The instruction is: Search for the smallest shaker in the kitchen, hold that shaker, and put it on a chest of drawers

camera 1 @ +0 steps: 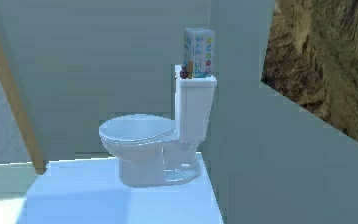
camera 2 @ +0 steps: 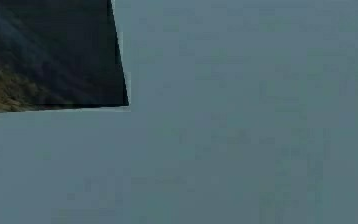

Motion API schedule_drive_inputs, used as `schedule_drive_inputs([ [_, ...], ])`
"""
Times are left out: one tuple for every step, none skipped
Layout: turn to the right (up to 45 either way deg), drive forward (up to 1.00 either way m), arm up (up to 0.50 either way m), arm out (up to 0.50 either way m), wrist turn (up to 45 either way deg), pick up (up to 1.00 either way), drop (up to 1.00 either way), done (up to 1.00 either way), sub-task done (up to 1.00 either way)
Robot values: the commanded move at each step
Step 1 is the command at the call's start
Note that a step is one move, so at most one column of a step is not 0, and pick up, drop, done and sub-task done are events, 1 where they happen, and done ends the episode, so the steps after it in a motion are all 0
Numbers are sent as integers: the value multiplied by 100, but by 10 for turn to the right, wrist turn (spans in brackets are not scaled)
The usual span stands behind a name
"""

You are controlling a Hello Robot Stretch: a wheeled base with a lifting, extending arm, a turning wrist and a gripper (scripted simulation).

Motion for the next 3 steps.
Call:
schedule_drive_inputs([
  [0, 30, 0, 0, 0, 0, 0, 0, 0],
  [-450, 0, 0, 0, 0, 0, 0, 0, 0],
  [0, 20, 0, 0, 0, 0, 0, 0, 0],
])
